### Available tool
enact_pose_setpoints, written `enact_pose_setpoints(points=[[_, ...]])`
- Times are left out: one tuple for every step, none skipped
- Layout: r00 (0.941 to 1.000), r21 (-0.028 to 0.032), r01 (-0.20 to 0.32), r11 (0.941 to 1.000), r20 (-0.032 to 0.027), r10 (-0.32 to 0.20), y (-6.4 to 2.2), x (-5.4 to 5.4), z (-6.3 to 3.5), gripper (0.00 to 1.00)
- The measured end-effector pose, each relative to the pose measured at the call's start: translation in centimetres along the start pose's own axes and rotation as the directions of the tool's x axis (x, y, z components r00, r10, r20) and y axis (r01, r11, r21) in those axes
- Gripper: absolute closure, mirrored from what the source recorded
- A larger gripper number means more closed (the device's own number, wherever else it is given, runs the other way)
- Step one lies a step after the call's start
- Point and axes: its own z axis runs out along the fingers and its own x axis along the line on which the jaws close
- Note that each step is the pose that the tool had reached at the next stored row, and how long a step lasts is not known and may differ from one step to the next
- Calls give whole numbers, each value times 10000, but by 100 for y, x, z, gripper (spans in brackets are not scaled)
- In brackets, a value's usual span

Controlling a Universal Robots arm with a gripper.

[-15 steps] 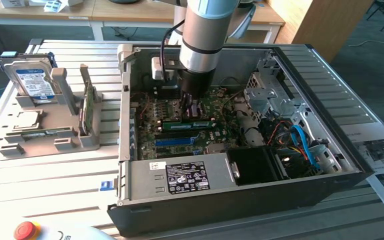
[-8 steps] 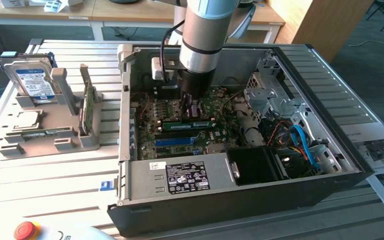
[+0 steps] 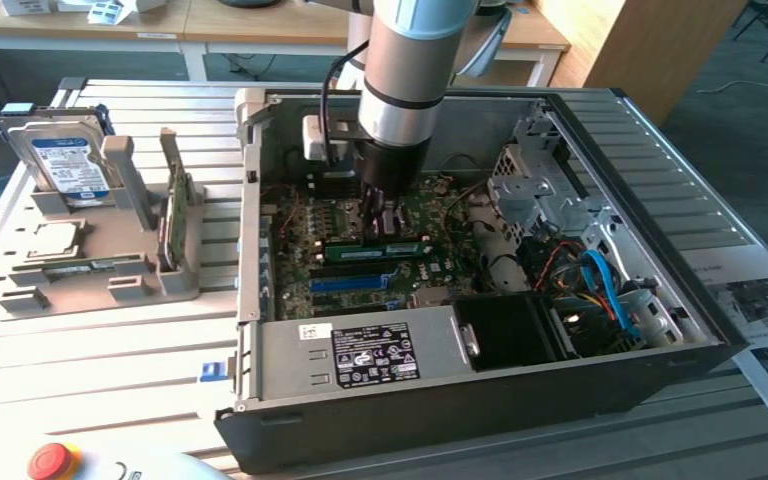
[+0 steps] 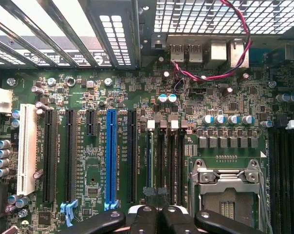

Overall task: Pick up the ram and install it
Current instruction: 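Press down the ram until it locks into place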

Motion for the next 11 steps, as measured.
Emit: enact_pose_setpoints(points=[[10000, -1, -1, 10000, -1, 1, 1, 0, 1, 89], [10000, 0, 0, 10000, 0, 0, 1, 0, 2, 89], [10000, 0, -1, 10000, 0, 1, 1, 0, 3, 89], [10000, 0, 0, 10000, 0, 0, 2, 0, 4, 89], [10000, 0, -1, 10000, 0, 1, 2, 0, 5, 89], [10000, -1, 0, 10000, 0, 0, 2, 0, 6, 89], [10000, 0, 0, 10000, 0, 0, 2, 0, 6, 89], [10000, 0, 0, 10000, -1, 0, 3, 0, 7, 89], [10000, 0, 0, 10000, 0, 0, 3, 0, 8, 89], [10000, 0, 0, 10000, 0, 0, 4, 0, 9, 89], [10000, 0, 0, 10000, -1, 0, 4, 0, 10, 89]])
